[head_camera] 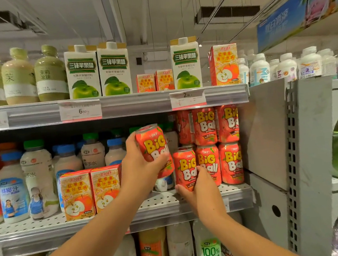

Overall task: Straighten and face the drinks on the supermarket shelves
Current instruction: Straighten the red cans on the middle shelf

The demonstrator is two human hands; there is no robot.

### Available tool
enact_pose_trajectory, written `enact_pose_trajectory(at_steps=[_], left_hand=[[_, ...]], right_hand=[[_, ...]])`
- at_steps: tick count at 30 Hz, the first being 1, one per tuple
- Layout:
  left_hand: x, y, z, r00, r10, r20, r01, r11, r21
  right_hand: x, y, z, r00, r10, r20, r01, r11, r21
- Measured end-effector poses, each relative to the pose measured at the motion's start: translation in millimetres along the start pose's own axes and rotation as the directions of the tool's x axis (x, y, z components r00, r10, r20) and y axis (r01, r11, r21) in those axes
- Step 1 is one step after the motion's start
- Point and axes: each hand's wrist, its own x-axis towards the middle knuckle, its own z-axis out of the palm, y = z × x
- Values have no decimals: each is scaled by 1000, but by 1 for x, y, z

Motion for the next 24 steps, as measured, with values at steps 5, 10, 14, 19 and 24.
enact_pose_trajectory(at_steps=[5,10,14,19,24], left_hand=[[17,20,16,995,-92,-43,87,991,-106],[30,26,31,991,-120,-60,115,990,-78],[44,31,37,984,-156,-81,149,985,-86],[50,32,41,981,-168,-96,161,984,-75],[58,42,40,962,-262,-72,249,955,-159]], right_hand=[[-1,5,-1,999,-42,-14,43,999,21],[-1,11,1,995,-93,-37,94,996,11],[-1,15,4,994,-103,-34,104,995,2],[0,18,7,993,-111,-46,110,994,-8],[-1,20,9,986,-148,-82,145,989,-41]])
